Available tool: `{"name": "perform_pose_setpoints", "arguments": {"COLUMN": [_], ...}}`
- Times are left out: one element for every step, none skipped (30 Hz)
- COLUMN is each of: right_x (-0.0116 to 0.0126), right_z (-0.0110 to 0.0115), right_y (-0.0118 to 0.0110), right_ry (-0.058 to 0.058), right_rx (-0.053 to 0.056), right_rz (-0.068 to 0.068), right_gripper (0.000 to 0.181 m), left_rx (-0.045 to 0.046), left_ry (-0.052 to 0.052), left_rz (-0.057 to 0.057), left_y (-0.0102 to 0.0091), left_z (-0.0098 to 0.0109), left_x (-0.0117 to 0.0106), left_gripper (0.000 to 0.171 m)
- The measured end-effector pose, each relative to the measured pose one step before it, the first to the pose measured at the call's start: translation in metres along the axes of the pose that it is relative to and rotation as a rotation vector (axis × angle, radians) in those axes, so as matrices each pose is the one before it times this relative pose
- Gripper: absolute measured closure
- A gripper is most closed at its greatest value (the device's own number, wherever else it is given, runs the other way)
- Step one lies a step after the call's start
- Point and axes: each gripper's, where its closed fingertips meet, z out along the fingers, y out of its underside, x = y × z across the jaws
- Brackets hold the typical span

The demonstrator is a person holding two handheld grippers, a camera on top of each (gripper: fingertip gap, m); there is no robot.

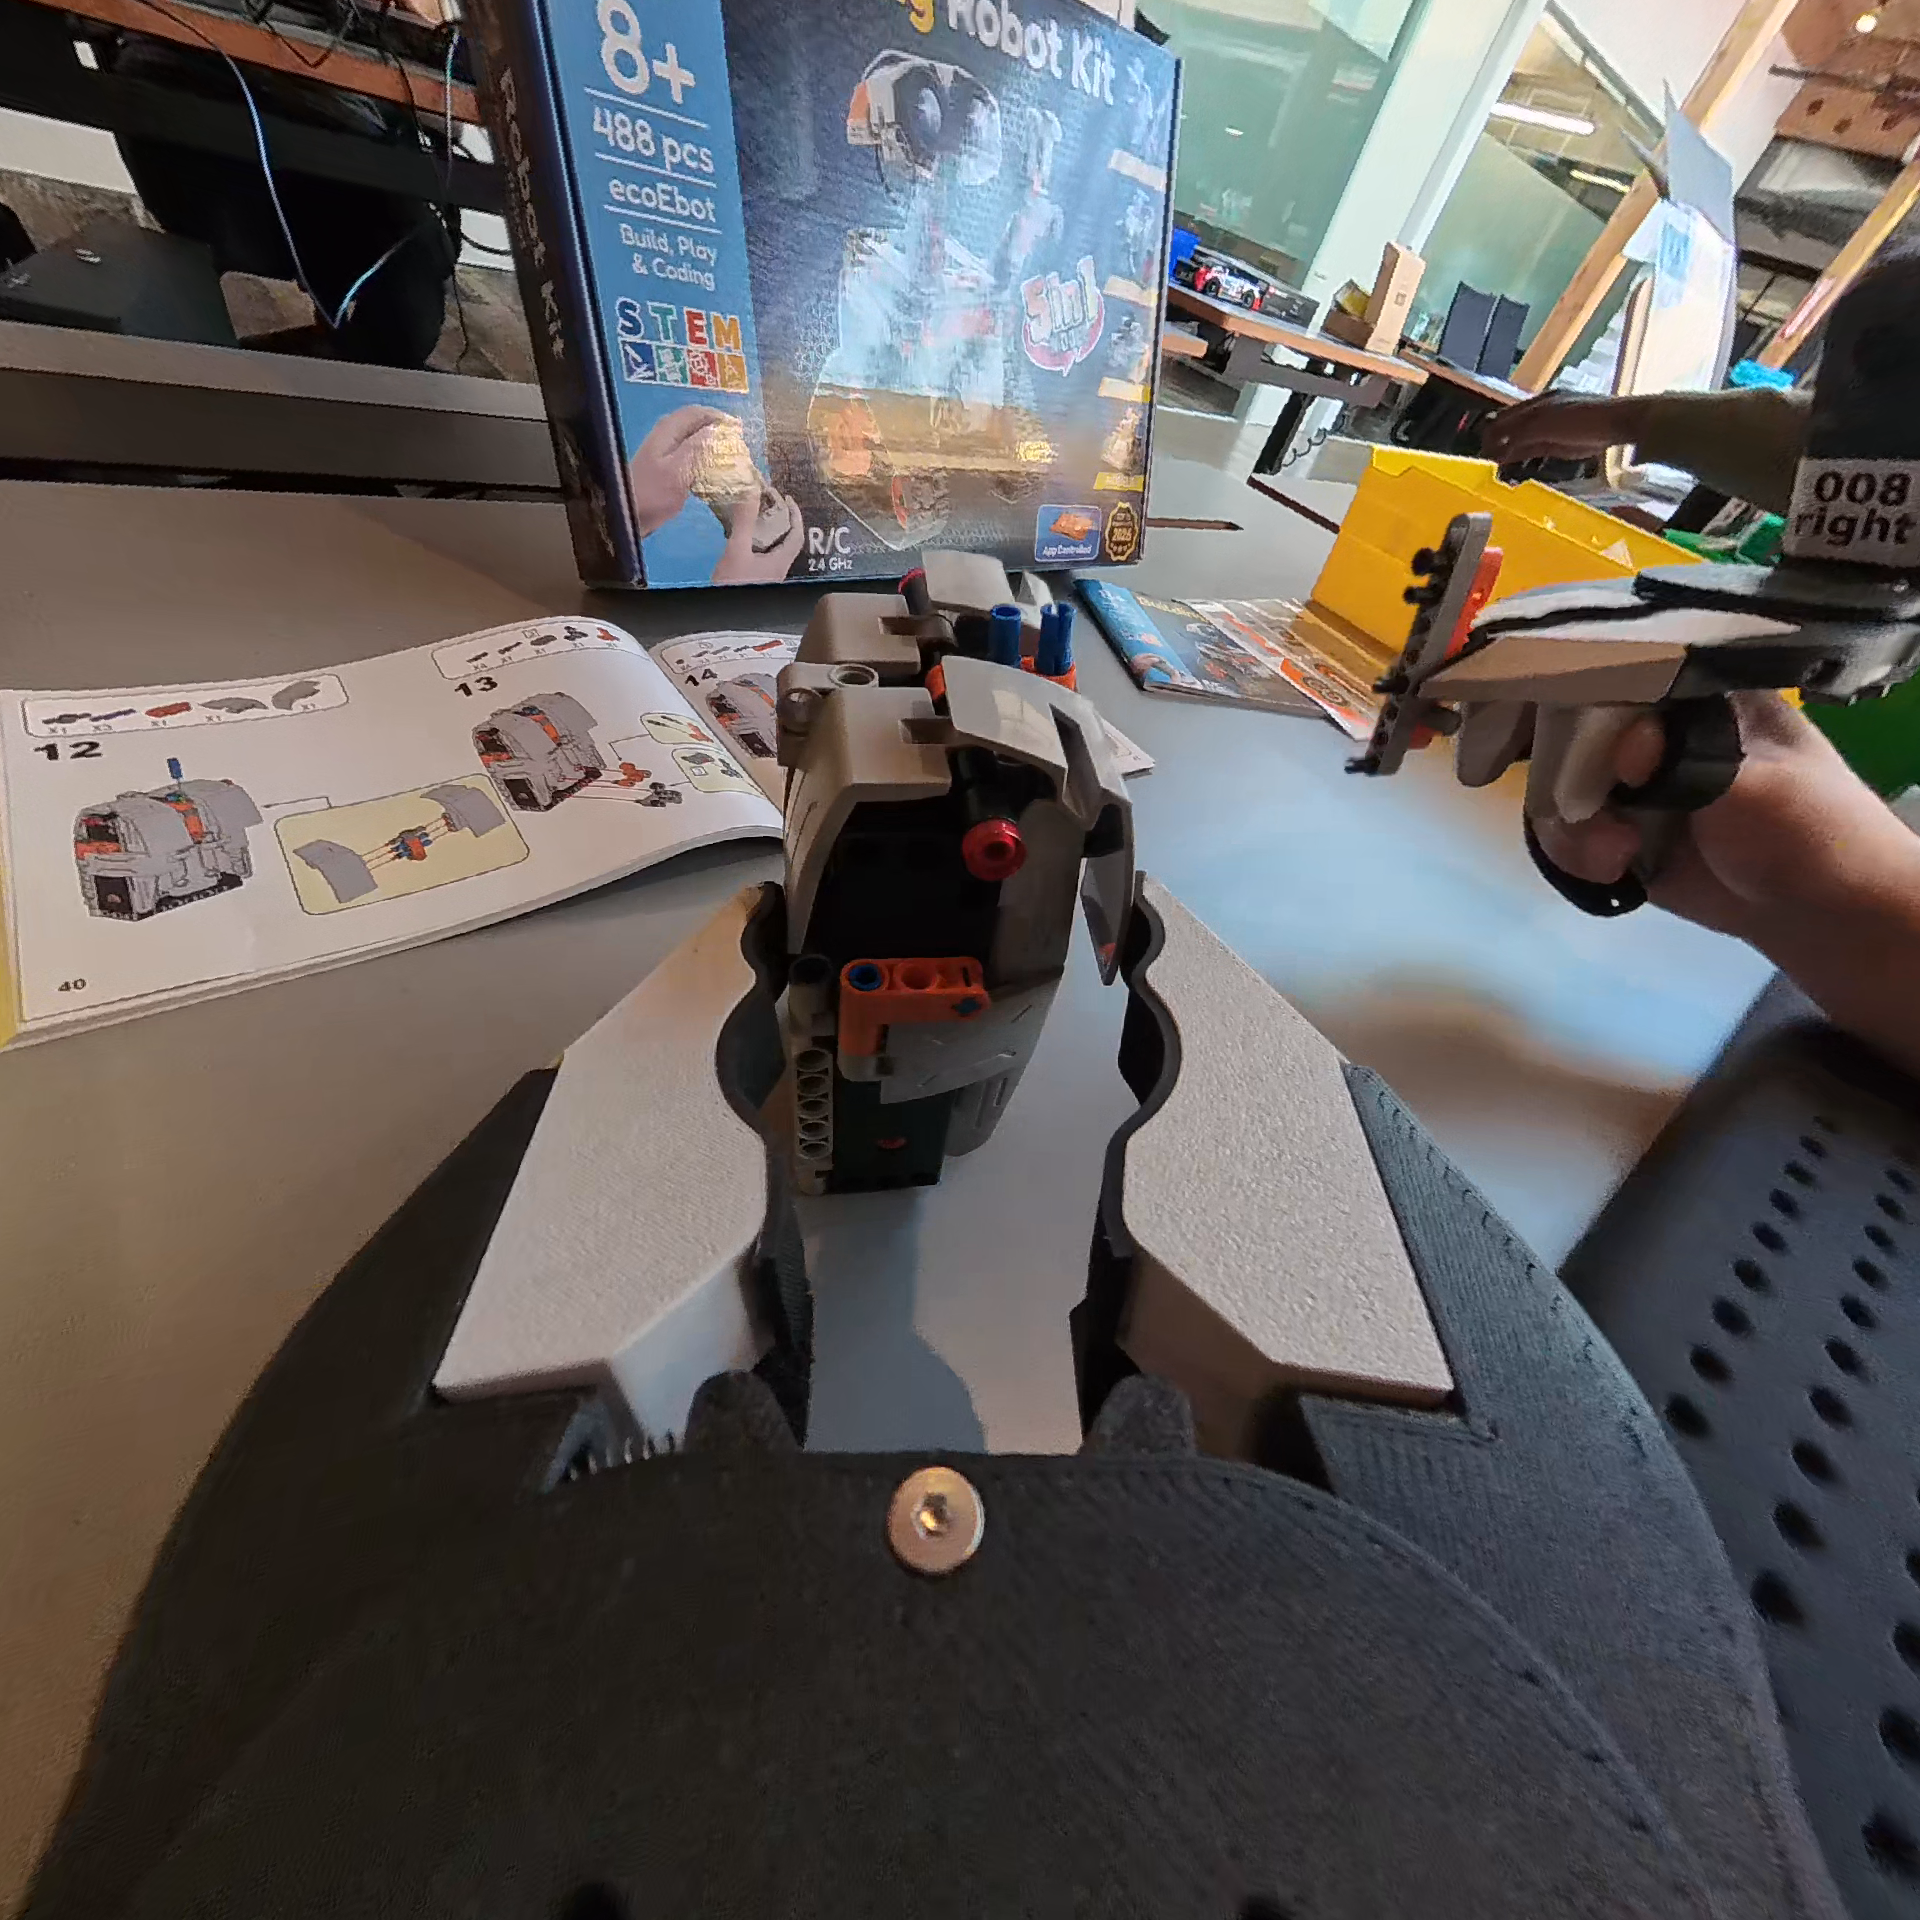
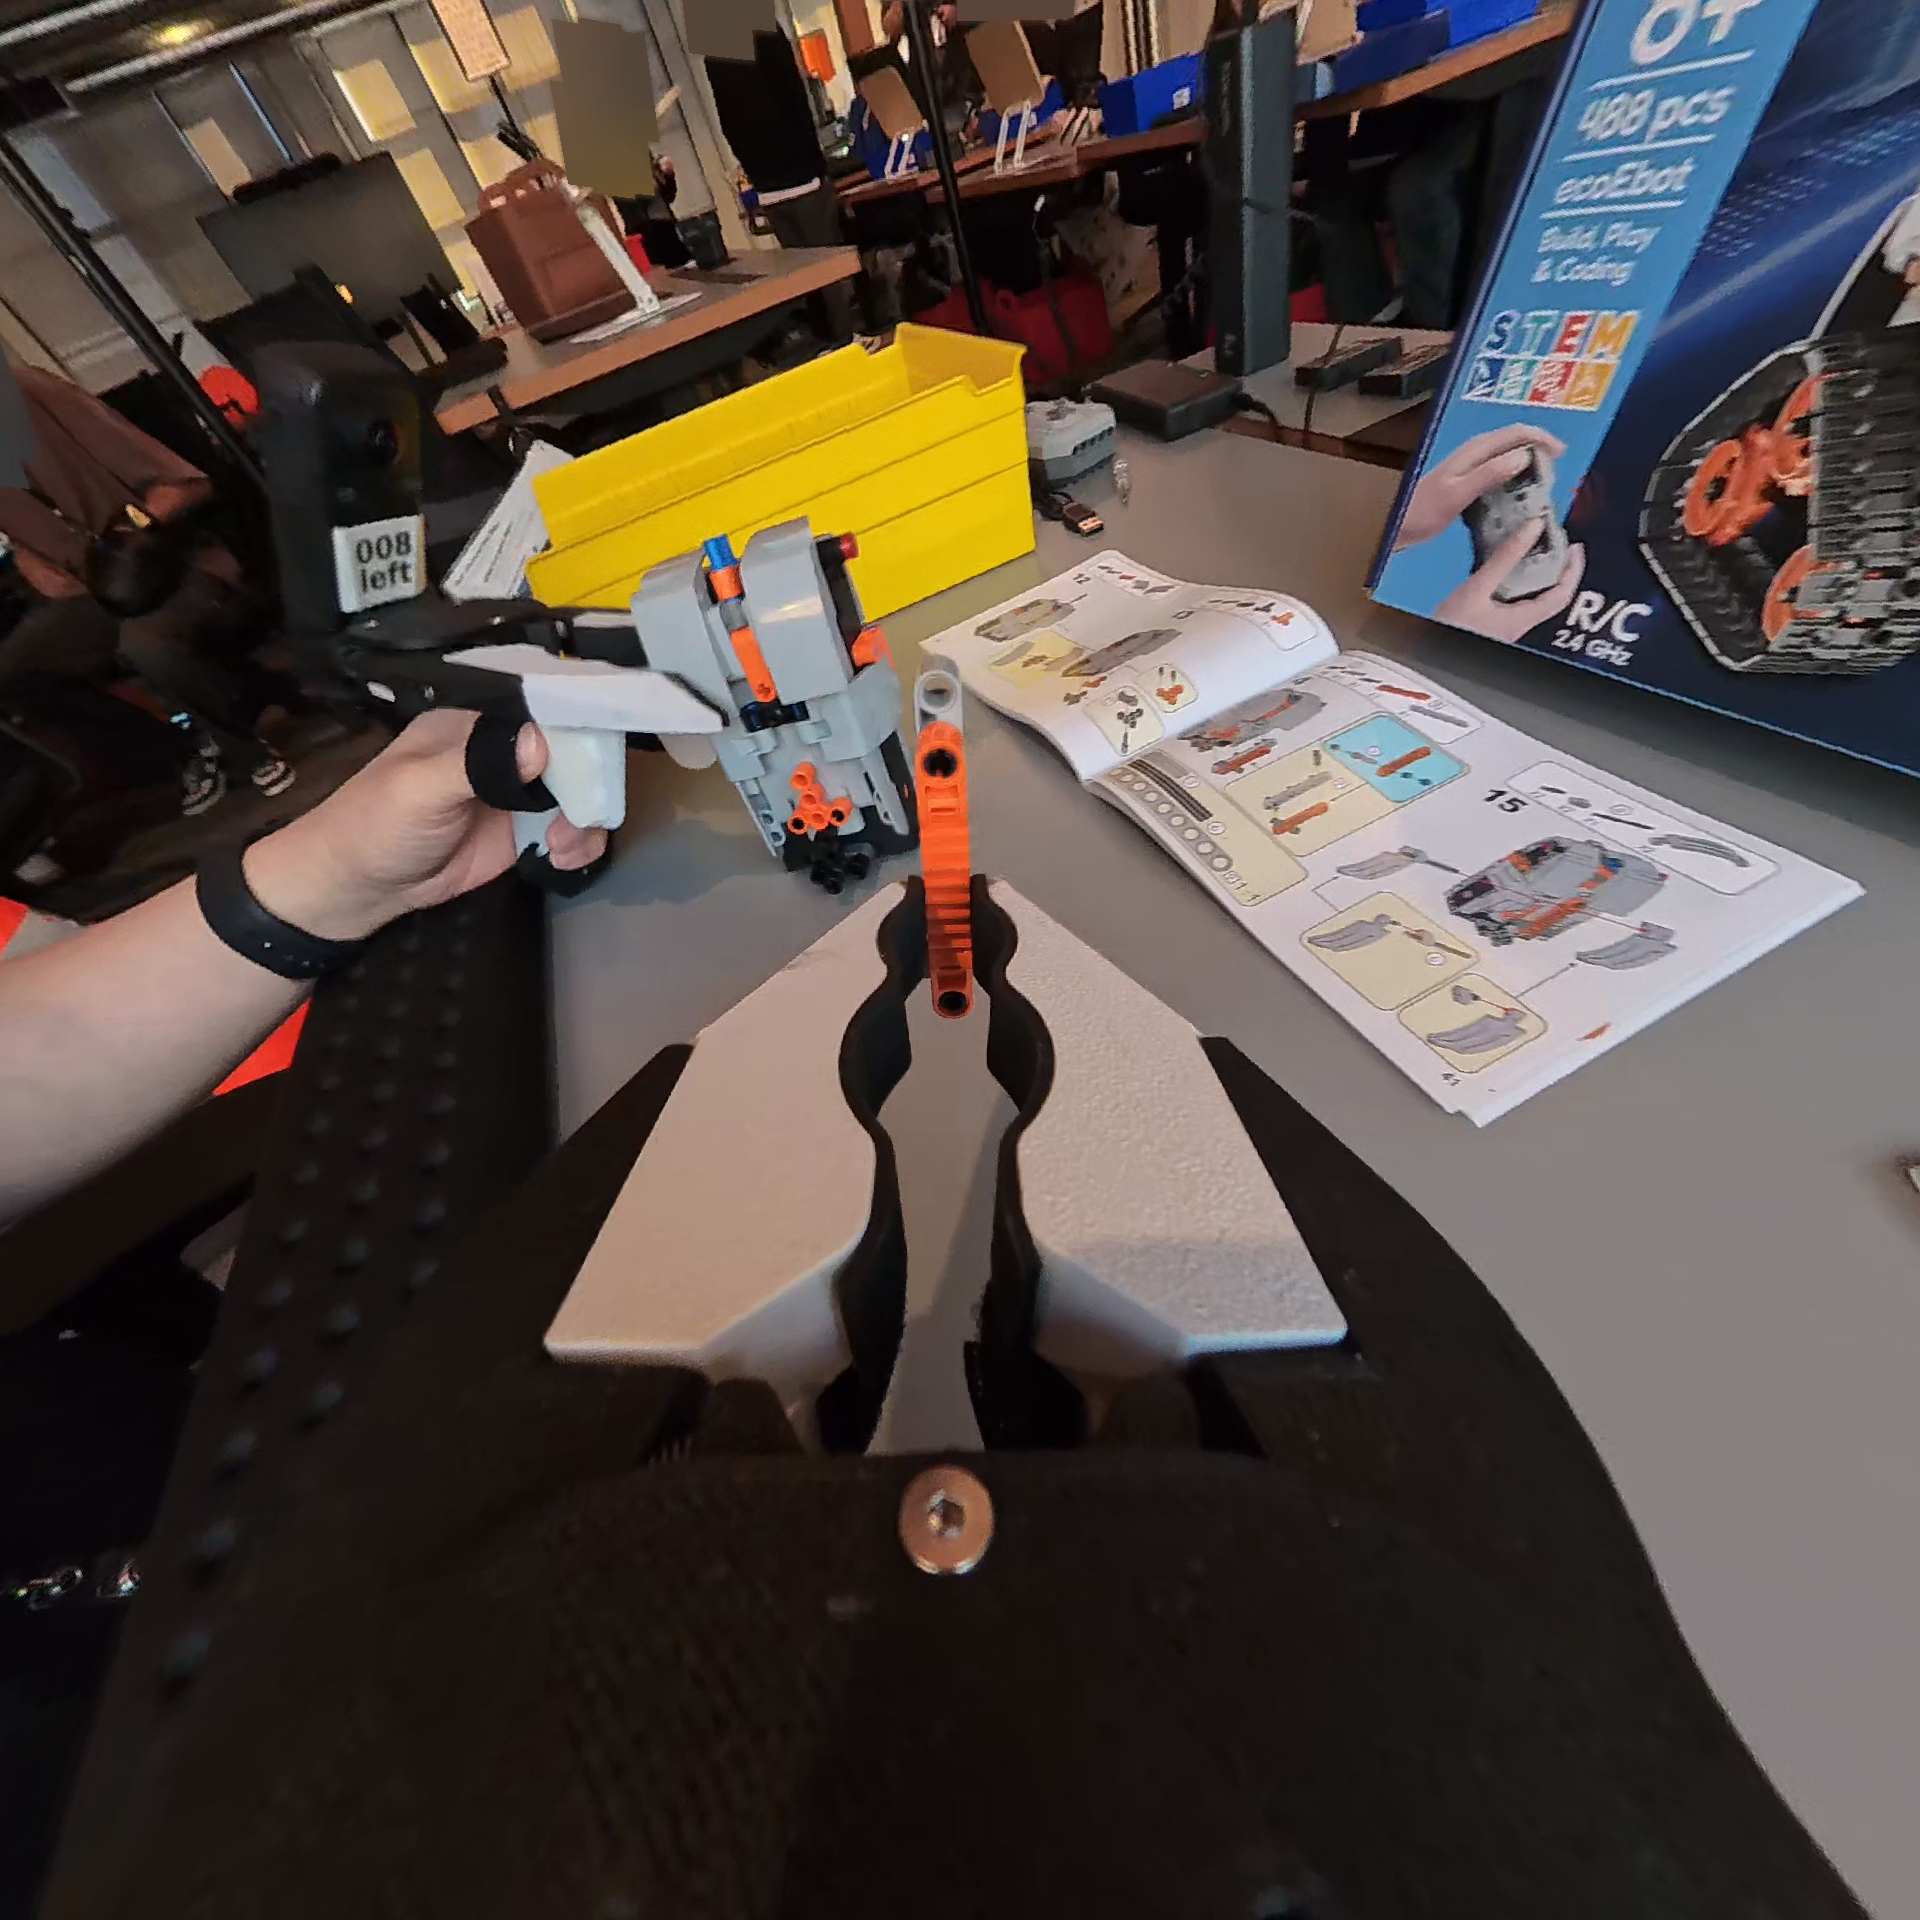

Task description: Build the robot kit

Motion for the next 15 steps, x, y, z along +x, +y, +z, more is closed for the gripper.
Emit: {"name": "perform_pose_setpoints", "arguments": {"right_x": [-0.00200,-0.00152,-0.00122,-0.00102,-0.00057,-0.00016,0.00033,0.00065,0.00080,0.00070,0.00058,0.00099,0.00102,0.00107,0.00080], "right_z": [0.00226,0.00169,0.00142,0.00089,0.00034,0.00002,-0.00018,-0.00057,-0.00054,-0.00068,-0.00071,-0.00070,-0.00068,-0.00054,-0.00036], "right_y": [0.00261,0.00271,0.00274,0.00218,0.00159,0.00100,0.00057,0.00006,-0.00023,-0.00034,-0.00017,-0.00006,0.00031,0.00068,0.00080], "right_ry": [-0.0027,-0.0024,-0.0035,-0.0049,-0.0037,-0.0012,0.0005,0.0020,0.0019,0.0006,0.0002,0.0022,0.0029,0.0018,0.0008], "right_rx": [-0.0135,-0.0130,-0.0119,-0.0086,-0.0051,-0.0032,-0.0024,0.0000,0.0018,0.0017,0.0013,0.0012,0.0000,-0.0025,-0.0028], "right_rz": [-0.0110,-0.0099,-0.0058,-0.0018,0.0008,0.0012,0.0010,0.0005,0.0020,0.0041,0.0043,0.0027,0.0025,0.0045,0.0055], "right_gripper": [0.174,0.174,0.174,0.174,0.174,0.174,0.174,0.174,0.174,0.174,0.174,0.174,0.174,0.174,0.174], "left_rx": [0.00298,0.00242,0.00154,0.00066,0.00062,0.00078,0.00087,0.00153,0.00263,0.00322,0.00319,0.00321,0.00378,0.00389,0.00323], "left_ry": [0.0027,0.0027,0.0024,0.0012,0.0008,0.0009,0.0011,0.0020,0.0033,0.0040,0.0049,0.0050,0.0048,0.0050,0.0053], "left_rz": [-0.0113,-0.0086,-0.0051,-0.0019,-0.0009,-0.0018,-0.0039,-0.0075,-0.0115,-0.0144,-0.0157,-0.0162,-0.0168,-0.0172,-0.0161], "left_y": [-0.00044,-0.00038,-0.00024,0.00003,0.00002,-0.00007,-0.00021,-0.00036,-0.00041,-0.00059,-0.00053,-0.00060,-0.00055,-0.00058,-0.00052], "left_z": [-0.00037,-0.00028,-0.00029,-0.00013,-0.00015,-0.00007,-0.00008,-0.00016,-0.00026,-0.00043,-0.00064,-0.00080,-0.00074,-0.00081,-0.00080], "left_x": [-0.00079,-0.00054,-0.00033,-0.00010,0.00007,-0.00005,-0.00029,-0.00047,-0.00071,-0.00105,-0.00095,-0.00102,-0.00108,-0.00095,-0.00091], "left_gripper": [0.108,0.108,0.108,0.108,0.108,0.108,0.108,0.108,0.108,0.108,0.108,0.108,0.108,0.108,0.108]}}
